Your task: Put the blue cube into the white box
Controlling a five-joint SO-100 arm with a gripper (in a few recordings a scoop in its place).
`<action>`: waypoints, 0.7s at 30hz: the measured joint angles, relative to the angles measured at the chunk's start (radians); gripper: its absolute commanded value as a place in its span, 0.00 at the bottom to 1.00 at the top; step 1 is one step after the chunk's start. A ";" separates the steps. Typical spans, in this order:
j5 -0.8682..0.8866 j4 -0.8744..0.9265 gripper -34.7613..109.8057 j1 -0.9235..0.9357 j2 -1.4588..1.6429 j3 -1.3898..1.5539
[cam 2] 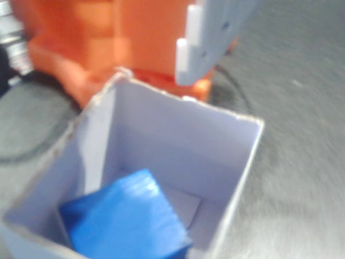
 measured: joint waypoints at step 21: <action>-0.086 -0.560 0.24 -1.247 0.167 0.078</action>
